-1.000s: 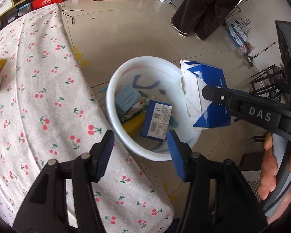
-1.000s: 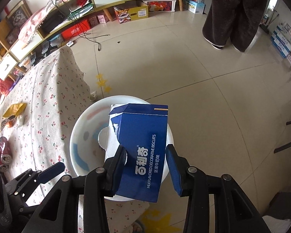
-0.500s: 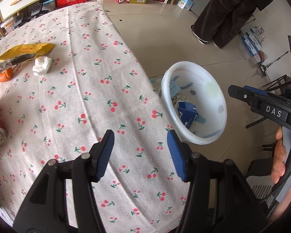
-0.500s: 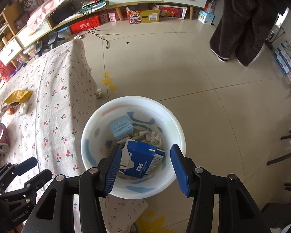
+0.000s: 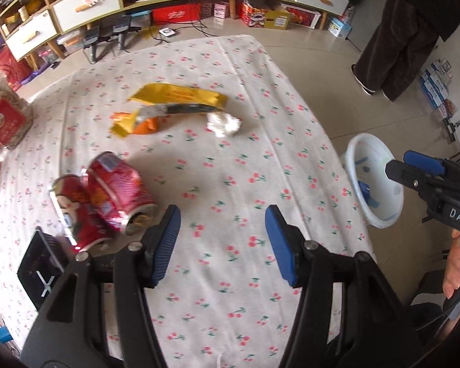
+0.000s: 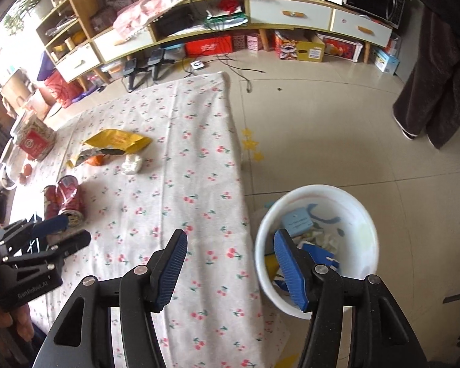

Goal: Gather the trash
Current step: 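Move both tools back over the table toward the yellow bag and tissue, then grasp the yellow snack bag with the left tool while the right tool grasps the white tissue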

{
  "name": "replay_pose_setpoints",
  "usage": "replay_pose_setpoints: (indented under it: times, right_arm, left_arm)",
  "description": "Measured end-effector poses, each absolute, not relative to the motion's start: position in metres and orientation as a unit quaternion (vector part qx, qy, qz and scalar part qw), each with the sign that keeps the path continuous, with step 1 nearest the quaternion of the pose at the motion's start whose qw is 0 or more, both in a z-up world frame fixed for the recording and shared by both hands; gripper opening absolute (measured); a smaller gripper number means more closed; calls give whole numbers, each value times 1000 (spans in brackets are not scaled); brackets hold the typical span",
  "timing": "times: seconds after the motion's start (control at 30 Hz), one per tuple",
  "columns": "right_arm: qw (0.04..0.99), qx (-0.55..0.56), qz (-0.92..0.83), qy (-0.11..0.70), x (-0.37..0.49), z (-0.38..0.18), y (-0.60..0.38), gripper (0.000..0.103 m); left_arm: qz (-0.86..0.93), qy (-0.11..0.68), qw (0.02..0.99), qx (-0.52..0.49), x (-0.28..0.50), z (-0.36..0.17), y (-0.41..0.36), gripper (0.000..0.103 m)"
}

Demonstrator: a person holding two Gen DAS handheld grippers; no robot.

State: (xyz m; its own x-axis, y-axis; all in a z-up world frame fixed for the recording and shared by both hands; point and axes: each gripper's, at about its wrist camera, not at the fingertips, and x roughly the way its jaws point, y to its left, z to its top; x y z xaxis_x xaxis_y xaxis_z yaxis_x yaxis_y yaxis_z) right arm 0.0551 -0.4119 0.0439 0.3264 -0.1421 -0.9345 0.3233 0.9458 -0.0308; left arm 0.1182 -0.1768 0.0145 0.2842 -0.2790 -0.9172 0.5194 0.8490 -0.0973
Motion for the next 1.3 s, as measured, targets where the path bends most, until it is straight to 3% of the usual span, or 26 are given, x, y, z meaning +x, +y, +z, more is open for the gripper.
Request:
replay_pose_setpoints:
  times: [0.43, 1.23, 1.27, 1.3]
  right_arm:
    - [813, 43, -101, 571, 116, 19, -354, 63]
    - [799, -15, -50, 599, 211, -67, -317, 63]
    - [797, -17, -51, 602, 213, -69, -317, 63]
    - [795, -18, -51, 605, 216, -73, -317, 63]
  left_arm:
    - [-173, 543, 821, 39, 184, 17, -77, 67]
    - [-227, 525, 802, 171, 245, -27, -169, 67]
    - [-230, 525, 801, 173, 246, -29, -170, 61]
    - [-235, 527, 798, 174, 246, -32, -171, 45]
